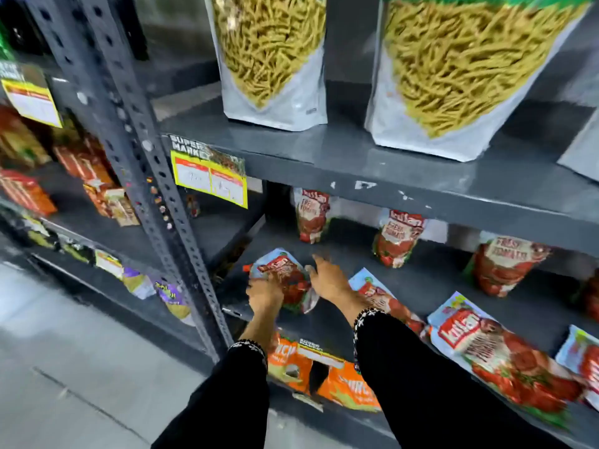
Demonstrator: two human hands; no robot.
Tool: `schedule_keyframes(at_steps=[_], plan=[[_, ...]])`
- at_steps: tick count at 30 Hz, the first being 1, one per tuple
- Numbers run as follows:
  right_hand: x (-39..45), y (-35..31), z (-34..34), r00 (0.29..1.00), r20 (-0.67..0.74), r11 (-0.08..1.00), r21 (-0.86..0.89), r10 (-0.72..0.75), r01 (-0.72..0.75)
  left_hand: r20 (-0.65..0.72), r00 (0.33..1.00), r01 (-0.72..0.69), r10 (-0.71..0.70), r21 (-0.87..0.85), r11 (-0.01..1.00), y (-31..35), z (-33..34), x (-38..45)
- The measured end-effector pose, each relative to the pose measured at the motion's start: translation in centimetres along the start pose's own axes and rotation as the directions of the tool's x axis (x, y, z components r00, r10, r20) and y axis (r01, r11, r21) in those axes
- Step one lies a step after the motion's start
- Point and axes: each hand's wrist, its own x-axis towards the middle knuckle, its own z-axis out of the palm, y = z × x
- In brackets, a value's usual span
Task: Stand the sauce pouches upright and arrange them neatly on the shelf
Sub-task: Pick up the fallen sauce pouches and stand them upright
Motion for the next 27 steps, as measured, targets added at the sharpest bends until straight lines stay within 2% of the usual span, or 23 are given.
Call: schedule_keyframes(at_steps=[2, 3, 6, 8, 10, 12, 14, 16, 19, 22, 24, 26, 27], plan=[[1.6, -0.4, 0.5, 0.995, 0.064, 0.989, 0.120, 0.081, -0.088, 0.134, 0.988, 0.086, -0.075, -0.076, 0.993, 0.1, 0.1, 1.0], [2.1, -0.7, 0.7, 0.987, 0.099, 0.970, 0.194, 0.130, -0.147, 0.156, 0.981, 0.143, -0.119, -0.152, 0.978, 0.0, 0.2, 1.7], [3.0, -0.9, 0.7, 0.958, 0.207, 0.924, 0.285, 0.199, -0.254, 0.171, 0.966, 0.242, -0.196, -0.315, 0.918, -0.2, 0.3, 2.9], [3.1, -0.5, 0.3, 0.933, 0.260, 0.897, 0.303, 0.249, -0.323, 0.167, 0.967, 0.250, -0.194, -0.466, 0.849, -0.3, 0.2, 3.2], [3.1, 0.0, 0.3, 0.916, 0.292, 0.837, 0.395, 0.276, -0.378, 0.151, 0.982, 0.183, -0.115, -0.578, 0.795, -0.1, 0.0, 3.5], [2.5, -0.3, 0.3, 0.929, 0.258, 0.723, 0.584, 0.265, -0.369, 0.107, 0.994, 0.039, 0.027, -0.570, 0.821, 0.8, -0.7, 3.6], [1.9, -0.3, 0.4, 0.967, 0.107, 0.550, 0.805, 0.232, -0.221, 0.063, 0.978, -0.136, 0.199, -0.531, 0.836, 1.8, -1.6, 4.1], [1.5, -0.1, 0.7, 0.975, -0.021, 0.472, 0.877, 0.221, -0.088, 0.079, 0.954, -0.220, 0.289, -0.469, 0.855, 2.4, -2.1, 4.5], [0.8, 0.3, 2.0, 0.971, -0.084, 0.528, 0.848, 0.225, -0.050, 0.143, 0.946, -0.230, 0.290, -0.333, 0.914, 1.4, -2.1, 4.5], [0.0, 0.4, 2.2, 0.965, -0.098, 0.606, 0.792, 0.243, -0.072, 0.128, 0.965, -0.186, 0.230, -0.285, 0.940, -0.4, -1.8, 3.7], [-0.6, 0.9, 1.6, 0.952, -0.153, 0.674, 0.735, 0.267, -0.071, 0.134, 0.990, 0.001, 0.049, -0.354, 0.935, -1.0, -1.1, 3.0], [-1.4, 2.2, 0.4, 0.890, -0.296, 0.773, 0.627, 0.348, -0.094, 0.204, 0.968, 0.231, -0.146, -0.496, 0.837, -1.0, 0.2, 1.6], [-1.9, 3.0, -0.4, 0.847, -0.373, 0.829, 0.543, 0.380, -0.133, 0.269, 0.944, 0.312, -0.190, -0.544, 0.779, -0.8, 0.9, 0.6]])
